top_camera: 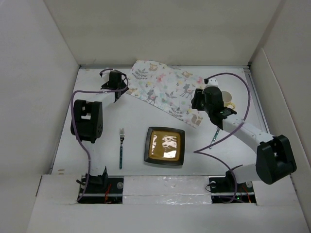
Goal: Set the dinner table for one person
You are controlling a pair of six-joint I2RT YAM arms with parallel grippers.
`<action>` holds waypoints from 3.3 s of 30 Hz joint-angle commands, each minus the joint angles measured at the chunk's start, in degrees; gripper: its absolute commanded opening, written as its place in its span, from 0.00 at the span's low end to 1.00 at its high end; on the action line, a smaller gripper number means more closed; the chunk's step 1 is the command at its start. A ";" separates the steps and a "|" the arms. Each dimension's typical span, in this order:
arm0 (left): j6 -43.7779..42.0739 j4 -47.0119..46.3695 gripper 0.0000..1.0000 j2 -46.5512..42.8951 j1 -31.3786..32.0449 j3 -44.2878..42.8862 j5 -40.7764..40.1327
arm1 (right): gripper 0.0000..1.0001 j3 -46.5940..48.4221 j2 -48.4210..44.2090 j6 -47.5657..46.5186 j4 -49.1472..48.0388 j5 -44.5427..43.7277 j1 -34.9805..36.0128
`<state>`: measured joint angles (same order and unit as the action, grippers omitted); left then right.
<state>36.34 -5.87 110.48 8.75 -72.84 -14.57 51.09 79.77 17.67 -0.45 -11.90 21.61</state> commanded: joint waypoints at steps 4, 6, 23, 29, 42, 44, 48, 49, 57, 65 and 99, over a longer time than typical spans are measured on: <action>-5.49 12.36 0.56 9.30 -0.14 -15.82 -4.59 | 0.15 -4.33 -1.02 1.22 -6.67 3.11 5.64; -5.66 13.16 0.56 10.72 -0.66 -17.68 -4.42 | 0.05 -5.29 -1.45 1.23 -6.93 3.63 7.39; -4.79 18.70 0.37 22.50 -2.34 -31.05 1.38 | 0.14 -6.70 -7.96 0.52 -6.93 3.20 13.54; -3.73 18.44 0.00 22.86 -2.34 -32.10 1.04 | 0.17 -7.06 -8.05 0.87 -6.67 1.62 16.01; 0.39 1.31 0.00 -10.07 -2.34 12.83 -1.79 | 0.50 -14.09 -6.90 4.83 -4.57 -4.28 12.24; 1.10 1.39 0.00 -12.21 -2.34 16.06 -2.57 | 0.50 -14.44 -8.49 4.83 -4.39 -4.27 11.62; 2.25 1.92 0.00 -16.60 -2.34 22.29 -4.15 | 0.50 -16.90 -13.57 5.97 -4.65 -3.57 10.47; 2.42 1.74 0.00 -17.65 -2.34 24.48 -4.41 | 0.50 -17.60 -14.46 6.06 -4.39 -3.57 9.87; 3.56 3.93 0.00 -26.00 -2.34 30.03 -6.26 | 0.48 -20.33 -21.14 7.55 -4.30 -3.39 7.93; 3.92 4.12 0.00 -31.46 -2.34 34.25 -6.79 | 0.48 -20.50 -21.93 7.99 -4.65 -2.34 7.93; -12.26 9.91 0.47 -64.51 -0.32 26.25 24.27 | 0.22 -27.62 -31.08 11.59 4.05 16.86 11.88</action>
<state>28.80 0.78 46.00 8.34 -48.73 7.84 25.87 49.25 27.35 1.04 4.40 32.60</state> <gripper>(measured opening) 0.462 0.182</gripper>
